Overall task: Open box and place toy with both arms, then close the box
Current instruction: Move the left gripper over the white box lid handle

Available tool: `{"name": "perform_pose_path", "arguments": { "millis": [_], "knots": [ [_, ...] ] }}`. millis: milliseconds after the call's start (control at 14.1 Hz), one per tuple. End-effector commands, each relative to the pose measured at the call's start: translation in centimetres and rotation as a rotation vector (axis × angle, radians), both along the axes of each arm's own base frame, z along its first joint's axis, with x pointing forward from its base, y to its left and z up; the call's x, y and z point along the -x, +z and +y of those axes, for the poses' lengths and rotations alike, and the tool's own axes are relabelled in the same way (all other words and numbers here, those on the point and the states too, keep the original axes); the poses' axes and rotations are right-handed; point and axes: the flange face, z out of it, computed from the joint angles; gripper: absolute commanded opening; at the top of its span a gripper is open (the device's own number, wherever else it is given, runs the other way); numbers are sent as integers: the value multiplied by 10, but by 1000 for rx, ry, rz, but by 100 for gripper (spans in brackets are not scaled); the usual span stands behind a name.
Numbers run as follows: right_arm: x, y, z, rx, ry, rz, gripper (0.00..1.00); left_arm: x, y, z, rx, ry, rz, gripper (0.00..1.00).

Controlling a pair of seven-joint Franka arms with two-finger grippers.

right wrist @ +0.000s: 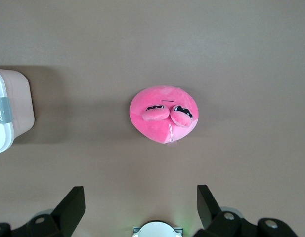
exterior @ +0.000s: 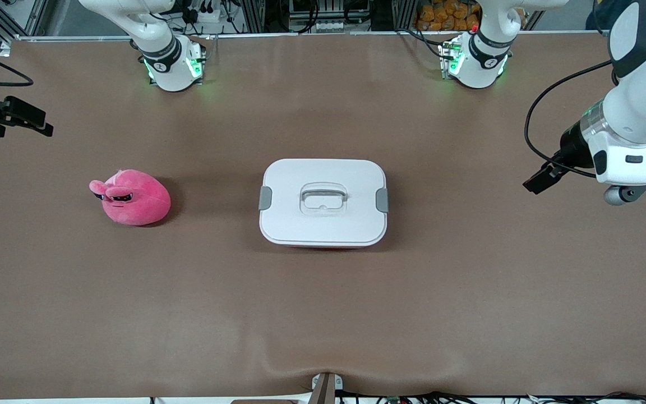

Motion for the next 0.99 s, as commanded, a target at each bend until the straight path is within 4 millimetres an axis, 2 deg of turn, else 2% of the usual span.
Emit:
{"name": "perform_pose_path", "arguments": {
  "millis": [0, 354, 637, 920],
  "knots": [
    [2, 0, -4, 1, 10, 3, 100, -3, 7, -10, 29, 67, -1, 100],
    [2, -1, -4, 1, 10, 4, 100, -16, 0, -36, 21, 243, 1, 100],
    [2, -4, -4, -1, 10, 9, 100, -17, 3, -51, 50, 343, 8, 100],
    [0, -7, -4, -2, 10, 15, 100, -15, -2, -79, 72, 442, 37, 100]
  ]
}}
